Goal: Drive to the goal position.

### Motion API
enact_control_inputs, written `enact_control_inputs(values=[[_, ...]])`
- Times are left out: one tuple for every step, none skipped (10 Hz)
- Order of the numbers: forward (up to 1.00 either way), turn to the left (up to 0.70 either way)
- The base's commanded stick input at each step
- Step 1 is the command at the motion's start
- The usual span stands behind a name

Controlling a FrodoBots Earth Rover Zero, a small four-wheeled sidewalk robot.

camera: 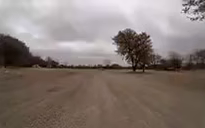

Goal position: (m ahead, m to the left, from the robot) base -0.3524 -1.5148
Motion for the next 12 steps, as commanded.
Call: enact_control_inputs(values=[[0.70,-0.01],[0.70,-0.01],[0.70,-0.01],[0.70,-0.01],[0.70,-0.01],[0.70,-0.01],[0.70,-0.01],[0.70,-0.03],[0.70,-0.20],[0.70,-0.27],[0.70,-0.34],[0.70,-0.01]])
